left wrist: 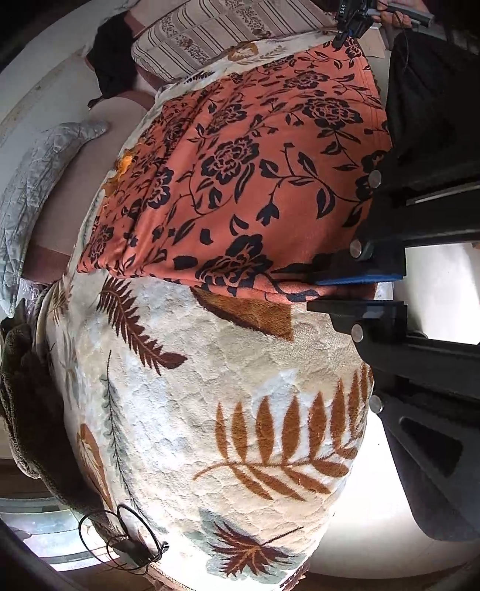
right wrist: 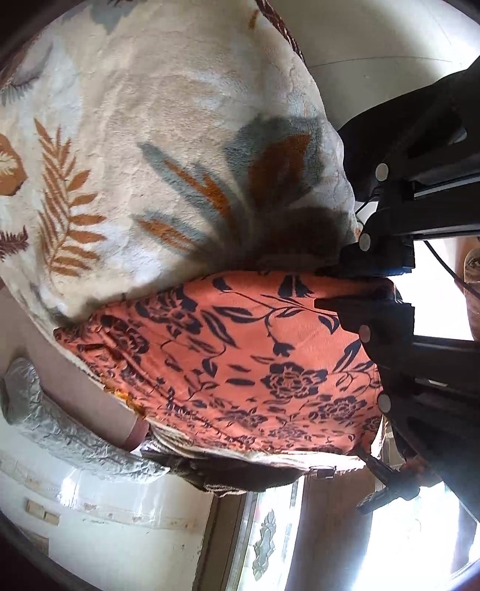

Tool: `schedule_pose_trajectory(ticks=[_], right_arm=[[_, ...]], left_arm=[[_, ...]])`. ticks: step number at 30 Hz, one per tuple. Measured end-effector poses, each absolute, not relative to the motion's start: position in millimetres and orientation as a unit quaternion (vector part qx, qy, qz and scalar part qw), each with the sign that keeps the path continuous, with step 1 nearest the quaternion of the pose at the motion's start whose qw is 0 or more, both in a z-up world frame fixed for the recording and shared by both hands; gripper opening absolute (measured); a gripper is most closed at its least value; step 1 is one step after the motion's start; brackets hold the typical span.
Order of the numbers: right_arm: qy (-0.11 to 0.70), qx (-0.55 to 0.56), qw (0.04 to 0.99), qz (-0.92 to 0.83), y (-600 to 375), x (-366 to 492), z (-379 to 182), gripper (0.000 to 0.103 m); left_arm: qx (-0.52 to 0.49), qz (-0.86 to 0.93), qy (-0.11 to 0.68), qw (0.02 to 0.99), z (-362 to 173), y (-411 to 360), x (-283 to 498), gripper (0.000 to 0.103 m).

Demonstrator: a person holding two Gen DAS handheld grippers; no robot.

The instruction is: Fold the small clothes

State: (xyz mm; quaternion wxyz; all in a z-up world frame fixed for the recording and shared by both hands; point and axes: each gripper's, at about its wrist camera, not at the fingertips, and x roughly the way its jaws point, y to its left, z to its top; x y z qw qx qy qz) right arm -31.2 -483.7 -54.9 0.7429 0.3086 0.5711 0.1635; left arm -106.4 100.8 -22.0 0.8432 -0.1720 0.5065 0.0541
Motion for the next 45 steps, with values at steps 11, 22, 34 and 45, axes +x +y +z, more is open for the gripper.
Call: schedule_pose_trajectory(ticks=[11, 22, 34, 45], right_arm=[[0.613, 0.297, 0.713, 0.167, -470, -15, -83, 0.038], [0.604, 0.349, 0.696, 0.169, -488, -8, -76, 0.006], [0.592, 0.382, 0.685, 0.185, -492, 0, -78, 0.006], [0.477, 0.404, 0.738, 0.254, -475, 177, 17, 0.006]], left_arm=[[-0.144, 0.066, 0.541, 0.826, -48, 91, -92, 0.010], [-0.188, 0.077, 0.554, 0.808, -50, 105, -92, 0.005], [-0.210, 0.080, 0.549, 0.805, -37, 110, -82, 0.005], [-0.184, 0.039, 0.448, 0.874, 64, 134, 96, 0.005]])
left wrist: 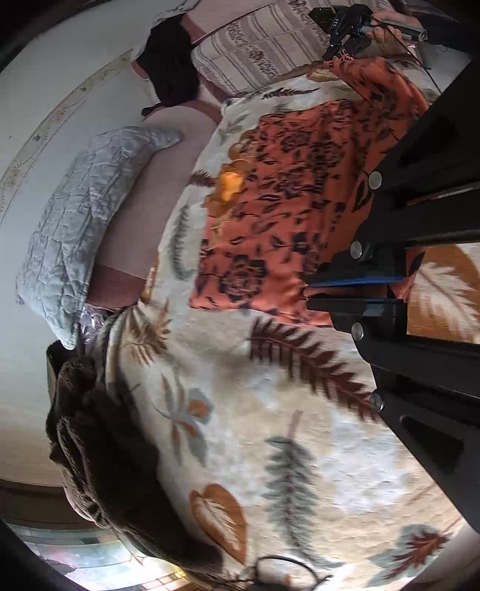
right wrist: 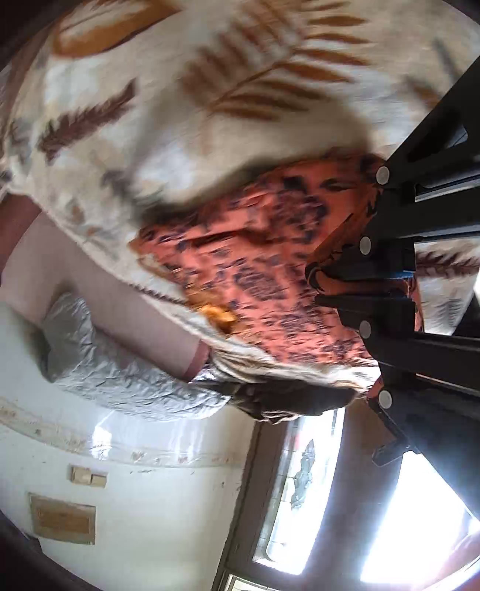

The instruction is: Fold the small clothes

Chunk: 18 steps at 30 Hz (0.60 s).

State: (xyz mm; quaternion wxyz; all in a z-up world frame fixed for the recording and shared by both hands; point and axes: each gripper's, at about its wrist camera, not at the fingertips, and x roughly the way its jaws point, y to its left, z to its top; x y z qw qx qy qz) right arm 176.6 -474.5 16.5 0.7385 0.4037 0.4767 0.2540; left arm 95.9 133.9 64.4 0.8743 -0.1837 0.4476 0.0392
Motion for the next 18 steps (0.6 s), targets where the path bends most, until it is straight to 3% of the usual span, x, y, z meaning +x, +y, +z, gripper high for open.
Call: schedule_pose_trajectory(ticks=[3, 4, 6, 9, 13, 18], right_arm=[[0.452, 0.426, 0.745, 0.242, -467, 262, 13, 0.010], [0.459, 0.426, 0.744, 0.235, -461, 286, 1, 0.016], [0.479, 0.403, 0.759, 0.179, -457, 313, -26, 0.062], [0.462, 0.421, 0.769, 0.137, -459, 290, -42, 0.062], [0.431, 0.394, 0.800, 0.139, -460, 207, -26, 0.062], [0.472, 0.421, 0.762, 0.141, -440, 123, -54, 0.064]], left_arm=[[-0.188, 0.084, 0.432, 0.878, 44, 148, 174, 0.012], [-0.193, 0.087, 0.445, 0.870, 27, 152, 199, 0.032], [-0.189, 0.095, 0.482, 0.850, -11, 159, 238, 0.058], [-0.195, 0.154, 0.473, 0.845, -29, 172, 228, 0.057], [-0.199, 0.146, 0.438, 0.865, -10, 181, 151, 0.056], [-0.228, 0.131, 0.433, 0.862, -14, 155, 68, 0.070]])
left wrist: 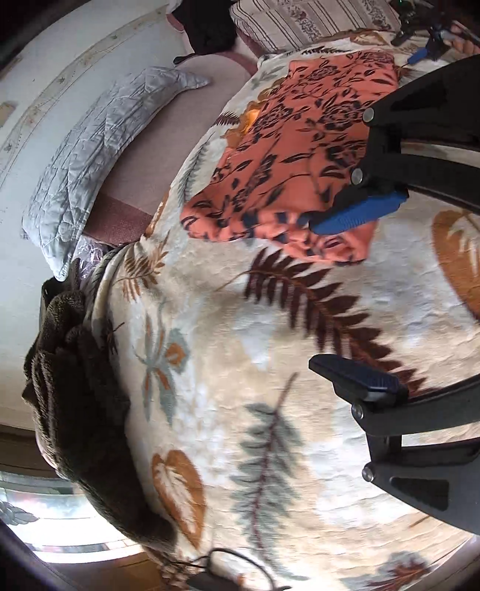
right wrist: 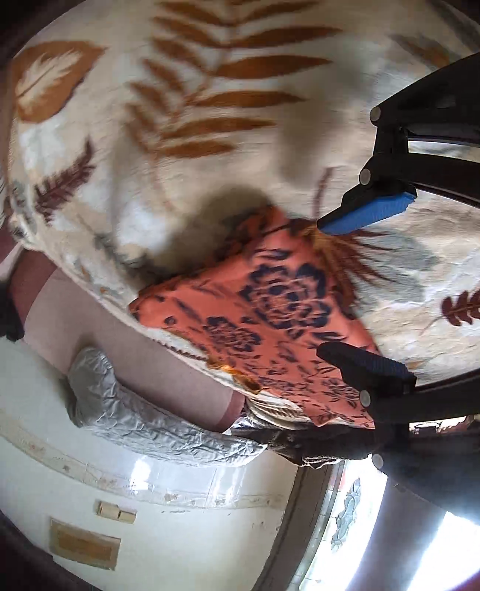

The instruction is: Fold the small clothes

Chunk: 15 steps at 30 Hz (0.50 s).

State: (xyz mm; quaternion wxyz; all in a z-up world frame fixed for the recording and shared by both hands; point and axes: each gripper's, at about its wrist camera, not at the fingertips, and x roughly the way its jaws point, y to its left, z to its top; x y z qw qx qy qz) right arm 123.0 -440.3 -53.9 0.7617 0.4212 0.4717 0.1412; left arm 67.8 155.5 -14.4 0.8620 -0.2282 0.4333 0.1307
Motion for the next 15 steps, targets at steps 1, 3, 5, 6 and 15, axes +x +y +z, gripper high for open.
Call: schedule_pose_trajectory(ticks=[1, 3, 5, 6, 15], right_arm=[[0.481, 0.432, 0.749, 0.144, -434, 122, -63, 0.064], [0.475, 0.436, 0.751, 0.141, -423, 133, -71, 0.064], [0.467, 0.443, 0.753, 0.137, -414, 152, -73, 0.064], [0.468, 0.447, 0.753, 0.119, -411, 161, -76, 0.063], [0.437, 0.438, 0.782, 0.071, -404, 183, -41, 0.009]], left_arm=[[-0.235, 0.123, 0.445, 0.855, -21, 148, 65, 0.070], [-0.237, 0.118, 0.452, 0.852, -32, 134, 72, 0.070], [-0.211, 0.129, 0.463, 0.851, -44, 123, 91, 0.070], [-0.206, 0.142, 0.468, 0.847, -52, 119, 100, 0.070], [-0.232, 0.167, 0.449, 0.847, -11, 117, 125, 0.006]])
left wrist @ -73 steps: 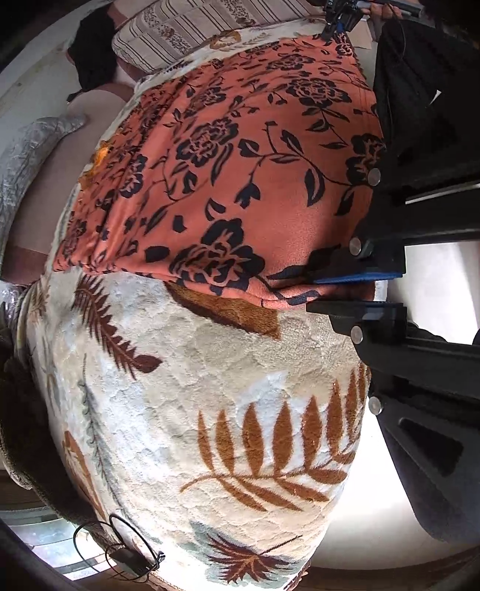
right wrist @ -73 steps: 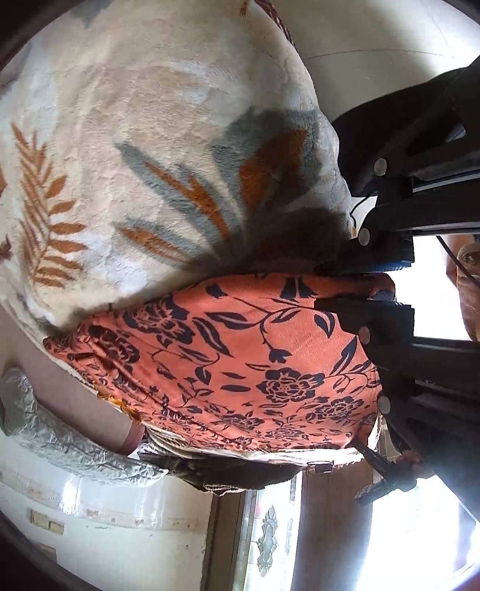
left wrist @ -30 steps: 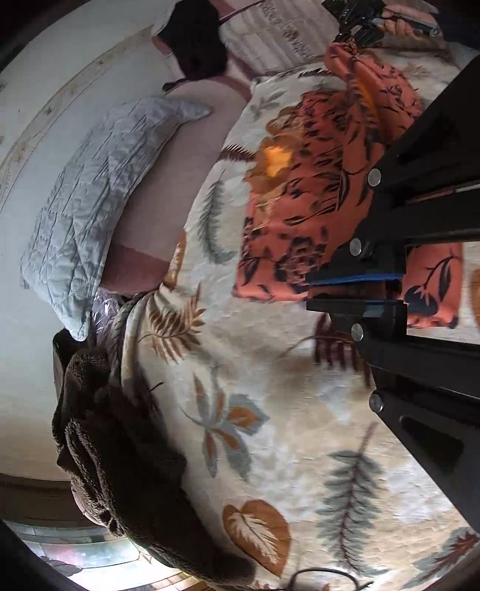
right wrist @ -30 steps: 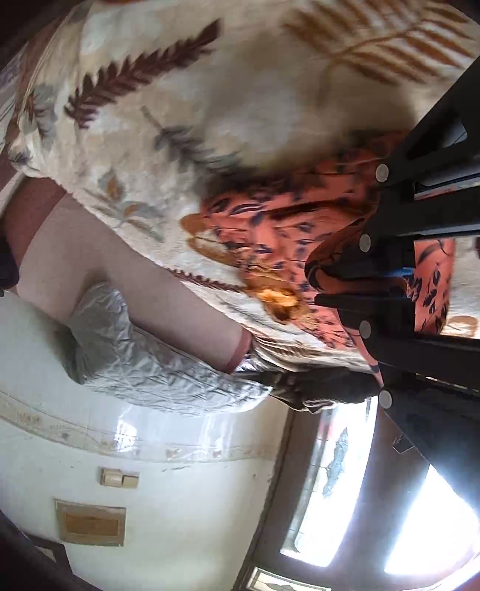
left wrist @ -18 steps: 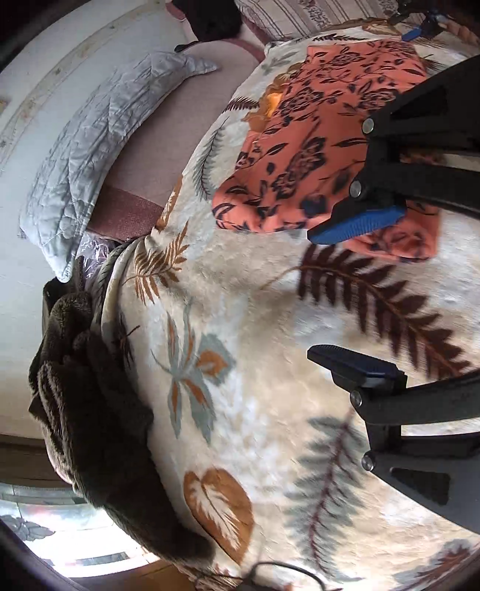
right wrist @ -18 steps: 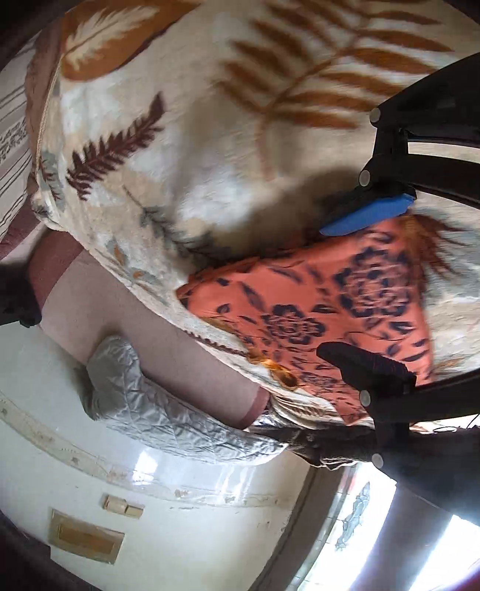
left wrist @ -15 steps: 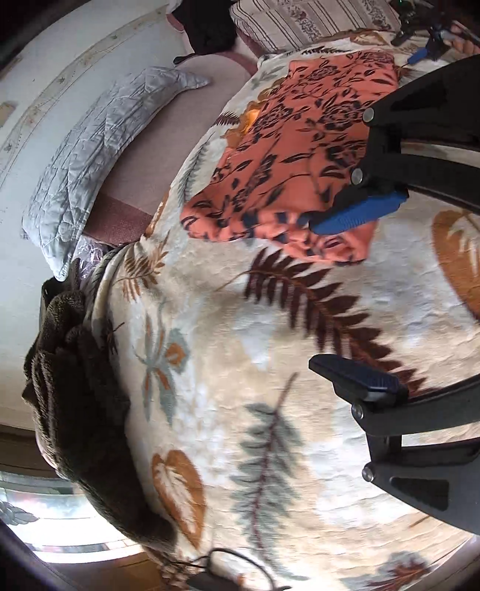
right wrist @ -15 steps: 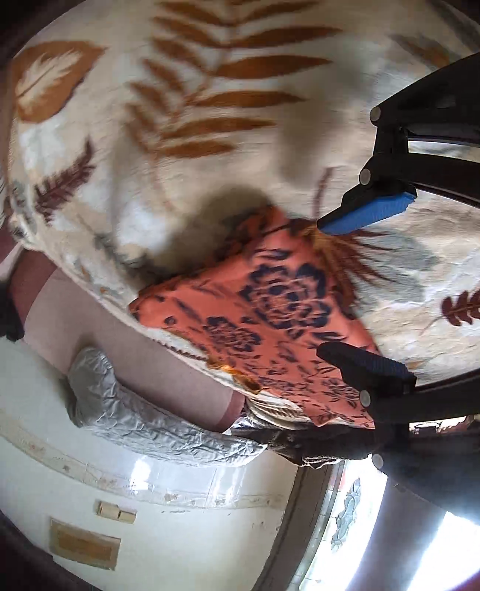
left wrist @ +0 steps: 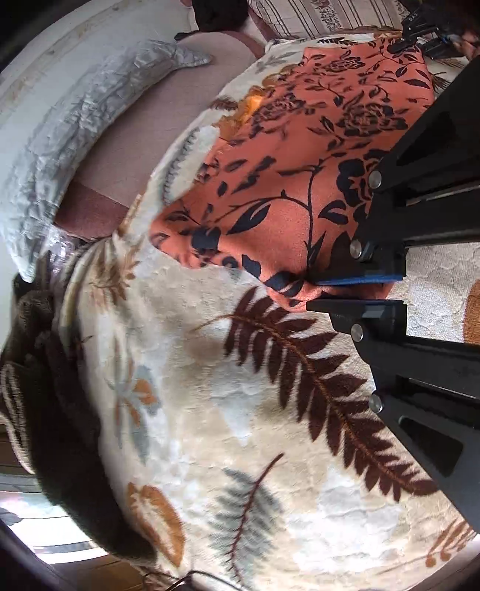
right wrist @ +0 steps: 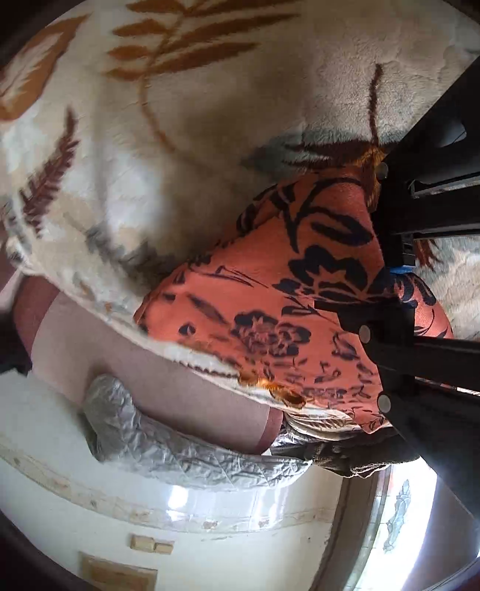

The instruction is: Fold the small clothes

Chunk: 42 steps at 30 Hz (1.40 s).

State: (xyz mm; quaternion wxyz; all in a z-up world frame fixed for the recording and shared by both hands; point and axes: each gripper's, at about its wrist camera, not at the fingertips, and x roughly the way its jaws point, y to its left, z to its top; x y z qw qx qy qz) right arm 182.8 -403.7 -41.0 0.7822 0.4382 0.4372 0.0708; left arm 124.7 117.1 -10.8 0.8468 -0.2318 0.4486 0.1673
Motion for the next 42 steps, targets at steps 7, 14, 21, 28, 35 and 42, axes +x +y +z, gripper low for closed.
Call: schedule_pose_trajectory(ticks=[7, 14, 21, 28, 35, 42], right_arm=[[0.408, 0.391, 0.816, 0.119, -400, 121, 37, 0.009], [0.501, 0.408, 0.757, 0.096, -437, 57, -67, 0.031], [0.442, 0.348, 0.823, 0.079, -483, 48, 0, 0.064], [0.449, 0.266, 0.841, 0.140, -455, 169, 10, 0.064], [0.498, 0.206, 0.833, 0.126, -427, 246, -24, 0.048], [0.471, 0.119, 0.867, 0.113, -404, 246, 9, 0.006]], left_arm=[[-0.212, 0.133, 0.421, 0.872, 35, 109, 48, 0.005], [-0.238, 0.107, 0.494, 0.829, -53, 133, 9, 0.009], [-0.178, 0.094, 0.430, 0.880, 6, 153, 40, 0.055], [-0.156, 0.043, 0.471, 0.867, -16, 141, 156, 0.055], [-0.124, 0.042, 0.492, 0.861, -36, 122, 191, 0.028], [-0.103, 0.035, 0.437, 0.893, -6, 124, 194, 0.005]])
